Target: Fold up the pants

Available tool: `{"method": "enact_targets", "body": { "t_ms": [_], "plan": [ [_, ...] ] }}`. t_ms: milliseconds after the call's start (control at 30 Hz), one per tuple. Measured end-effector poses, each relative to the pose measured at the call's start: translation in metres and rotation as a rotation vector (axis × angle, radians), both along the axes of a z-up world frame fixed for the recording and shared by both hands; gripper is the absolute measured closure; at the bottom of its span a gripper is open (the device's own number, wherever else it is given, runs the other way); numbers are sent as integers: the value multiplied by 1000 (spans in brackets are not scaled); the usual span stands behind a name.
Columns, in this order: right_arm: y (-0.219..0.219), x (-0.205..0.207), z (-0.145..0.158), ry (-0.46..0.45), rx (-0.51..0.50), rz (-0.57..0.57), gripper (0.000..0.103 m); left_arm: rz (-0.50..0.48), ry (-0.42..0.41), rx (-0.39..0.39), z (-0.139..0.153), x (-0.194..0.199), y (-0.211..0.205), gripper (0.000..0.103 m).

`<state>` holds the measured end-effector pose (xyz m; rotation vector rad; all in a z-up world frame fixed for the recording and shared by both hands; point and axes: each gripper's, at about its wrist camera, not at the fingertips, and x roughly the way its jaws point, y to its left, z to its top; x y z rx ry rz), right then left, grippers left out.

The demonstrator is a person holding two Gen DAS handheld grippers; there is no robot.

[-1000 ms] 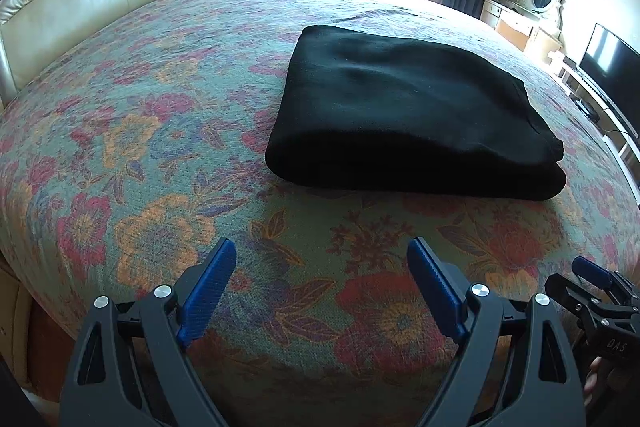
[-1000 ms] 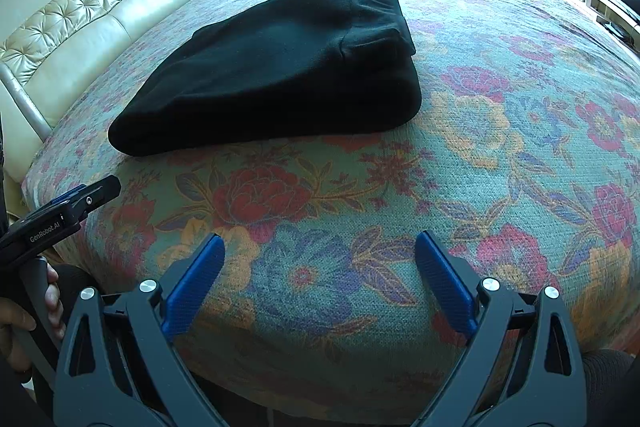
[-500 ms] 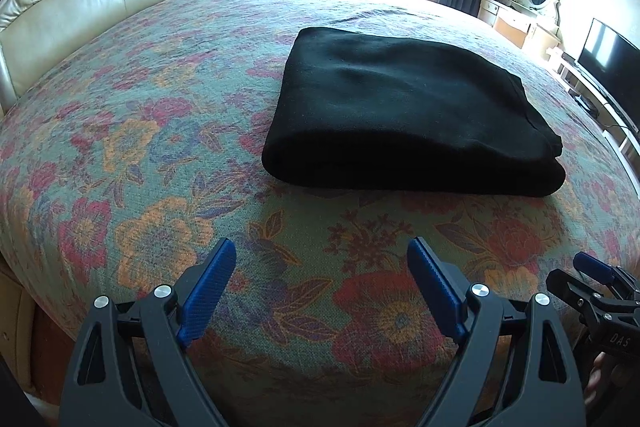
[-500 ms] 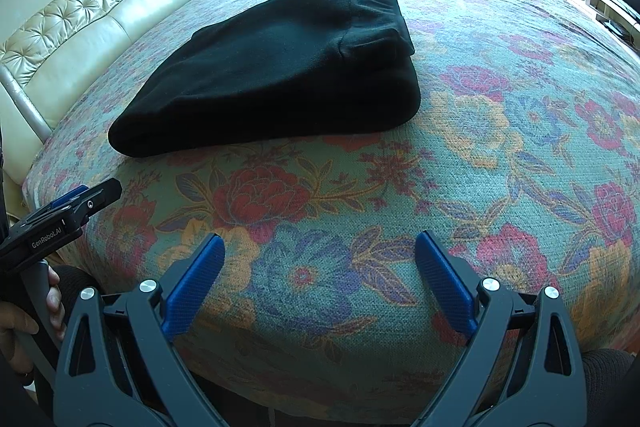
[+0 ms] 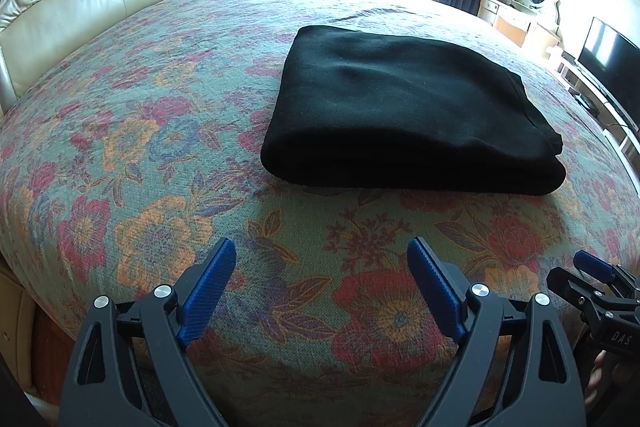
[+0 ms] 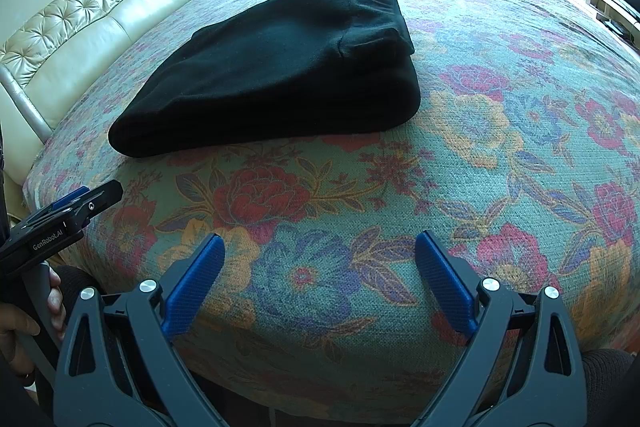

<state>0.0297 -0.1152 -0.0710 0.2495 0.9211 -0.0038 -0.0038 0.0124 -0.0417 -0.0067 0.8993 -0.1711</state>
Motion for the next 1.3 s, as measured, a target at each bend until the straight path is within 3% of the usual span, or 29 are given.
{"method": "enact_targets", "body": {
  "t_ms": [467, 700, 867, 1067, 1167, 1200, 1233, 1300],
  "plan": [
    [-26, 3, 7, -21, 72, -62, 7, -20, -12, 21, 2, -3, -5, 17],
    [-68, 13, 26, -126, 303, -106, 7, -72, -44, 3, 19, 4, -7, 17],
    [-107, 45, 34, -178, 483, -173, 7, -102, -71, -29, 31, 16, -3, 17],
    [-130, 112, 8, -48, 643, -174, 7, -84, -37, -39, 28, 37, 1, 17],
    [-126, 129, 5, -24, 613, -167, 7, -84, -7, -45, 22, 42, 5, 17],
    [-121, 130, 12, -44, 544, -154, 21, -86, 2, -46, 20, 43, 7, 17],
    [-114, 131, 21, -64, 454, -136, 48, -91, 11, -50, 17, 43, 9, 17],
    [-99, 135, 33, -64, 349, -76, 55, -101, 28, -56, 11, 44, 14, 17]
  ]
}}
